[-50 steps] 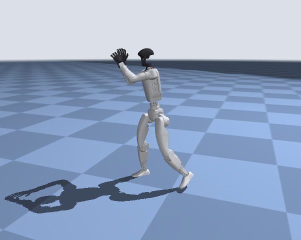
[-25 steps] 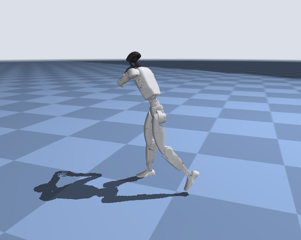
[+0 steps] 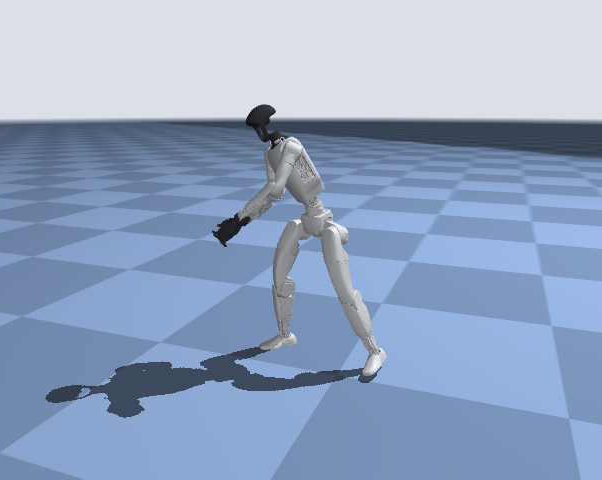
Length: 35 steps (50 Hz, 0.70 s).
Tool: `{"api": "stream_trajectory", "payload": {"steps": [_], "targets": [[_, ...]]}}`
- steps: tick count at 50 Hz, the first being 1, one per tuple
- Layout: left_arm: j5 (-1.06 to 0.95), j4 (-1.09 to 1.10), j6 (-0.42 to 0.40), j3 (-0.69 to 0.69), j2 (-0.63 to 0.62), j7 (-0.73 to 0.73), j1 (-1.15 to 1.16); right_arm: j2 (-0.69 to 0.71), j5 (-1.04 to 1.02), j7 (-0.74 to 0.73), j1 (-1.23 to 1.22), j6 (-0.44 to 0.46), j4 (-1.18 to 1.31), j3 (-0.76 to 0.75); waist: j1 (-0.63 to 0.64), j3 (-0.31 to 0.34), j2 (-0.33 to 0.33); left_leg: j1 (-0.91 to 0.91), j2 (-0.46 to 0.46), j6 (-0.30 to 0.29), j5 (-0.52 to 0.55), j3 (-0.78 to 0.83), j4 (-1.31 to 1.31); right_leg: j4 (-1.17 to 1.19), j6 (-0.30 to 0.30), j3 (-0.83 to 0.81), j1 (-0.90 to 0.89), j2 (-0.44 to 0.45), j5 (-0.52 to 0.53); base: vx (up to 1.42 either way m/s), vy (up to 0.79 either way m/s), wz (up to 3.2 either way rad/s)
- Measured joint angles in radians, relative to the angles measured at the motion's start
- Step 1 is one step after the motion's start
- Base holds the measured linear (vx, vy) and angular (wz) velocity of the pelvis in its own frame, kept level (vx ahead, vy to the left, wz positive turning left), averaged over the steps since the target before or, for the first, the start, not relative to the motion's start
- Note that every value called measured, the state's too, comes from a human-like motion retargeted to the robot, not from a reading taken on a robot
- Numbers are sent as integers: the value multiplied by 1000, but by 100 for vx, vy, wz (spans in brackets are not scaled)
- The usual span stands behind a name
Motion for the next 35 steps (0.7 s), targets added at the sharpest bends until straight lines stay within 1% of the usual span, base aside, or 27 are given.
{"api": "stream_trajectory", "payload": {"steps": [2, 3, 5, 7, 10, 14, 15, 17, 20, 21, 23, 25, 27, 28, 32, 33, 35], "targets": [[19, -57, 15, 60, 19, 42, -55, -50, -40, 28, -98, 68, -11, -16, 78, -34, 6, 2, -6, -3, -10, -16, -39, 18, 7, -44, 16, -20, 13, -7, 22, 121], [33, -85, 20, 96, 30, 64, -78, -75, -92, 36, -152, 113, -15, -17, 117, -50, 4, 3, -11, -5, -13, -27, -53, 19, 10, -62, 28, -29, 23, -5, 25, 100], [67, -140, 27, 180, 56, 104, -122, -131, -249, 31, -270, 206, -18, -4, 192, -81, -9, 8, -27, -12, -17, -50, -73, 7, 16, -90, 56, -48, 46, -3, 27, 80], [96, -195, 24, 262, 92, 136, -166, -192, -379, 17, -398, 262, -32, 25, 260, -107, -29, 13, -48, -19, -23, -65, -82, -18, 21, -105, 86, -66, 70, -1, 29, 58], [108, -279, 11, 351, 165, 179, -247, -259, -462, 8, -595, 291, -77, 67, 340, -138, -59, 21, -82, -20, -35, -77, -90, -58, 23, -125, 127, -94, 100, 3, 29, 43], [81, -352, -14, 358, 272, 250, -405, -310, -395, 109, -834, 295, -128, 104, 396, -170, -81, 22, -118, -13, -53, -103, -93, -78, -10, -134, 165, -120, 95, 7, 26, 47], [74, -363, -19, 350, 294, 266, -449, -320, -369, 143, -888, 301, -134, 110, 403, -177, -85, 22, -125, -12, -56, -114, -94, -79, -18, -117, 171, -120, 84, 11, 20, 70], [59, -371, -26, 336, 318, 289, -532, -341, -323, 190, -981, 316, -135, 120, 403, -187, -94, 22, -139, -17, -58, -144, -97, -80, -7, -4, 179, -91, 35, 12, 14, 88], [37, -366, -40, 325, 321, 312, -637, -368, -277, 201, -1092, 304, -128, 133, 398, -193, -129, 31, -173, -29, -56, -184, -104, -100, 69, 247, 190, -8, -52, 14, 5, 94], [33, -363, -45, 325, 315, 315, -657, -373, -274, 188, -1112, 285, -129, 137, 399, -195, -143, 36, -185, -31, -54, -192, -107, -112, 90, 300, 197, 15, -71, 15, 0, 78], [24, -356, -57, 326, 303, 322, -683, -381, -276, 158, -1139, 242, -135, 144, 408, -199, -169, 47, -205, -33, -53, -202, -112, -128, 112, 355, 208, 44, -97, 14, -3, 53], [14, -351, -69, 328, 290, 328, -686, -378, -287, 133, -1139, 202, -146, 144, 424, -203, -184, 55, -210, -30, -51, -204, -116, -132, 90, 343, 215, 49, -111, 11, -7, 21], [3, -354, -86, 340, 277, 333, -653, -358, -297, 136, -1107, 184, -161, 122, 442, -203, -189, 62, -204, -24, -50, -204, -119, -131, 61, 325, 222, 47, -115, 9, -9, -3], [-1, -358, -95, 351, 272, 335, -625, -342, -297, 147, -1080, 182, -170, 104, 449, -201, -191, 66, -202, -20, -50, -204, -119, -133, 60, 323, 226, 46, -114, 6, -10, -15], [33, -400, -123, 428, 243, 315, -411, -244, -267, 226, -870, 192, -235, -6, 460, -179, -201, 75, -198, -9, -45, -207, -94, -153, 99, 339, 244, 51, -113, 1, -10, -26], [52, -414, -124, 452, 229, 306, -335, -214, -264, 242, -793, 200, -256, -31, 457, -171, -204, 71, -198, -9, -43, -208, -78, -160, 103, 341, 248, 51, -114, -4, -8, -26], [87, -433, -114, 495, 190, 289, -174, -157, -275, 259, -631, 220, -291, -64, 444, -151, -213, 50, -206, -12, -34, -209, -35, -176, 90, 343, 252, 45, -111, -6, -6, -17]]}}
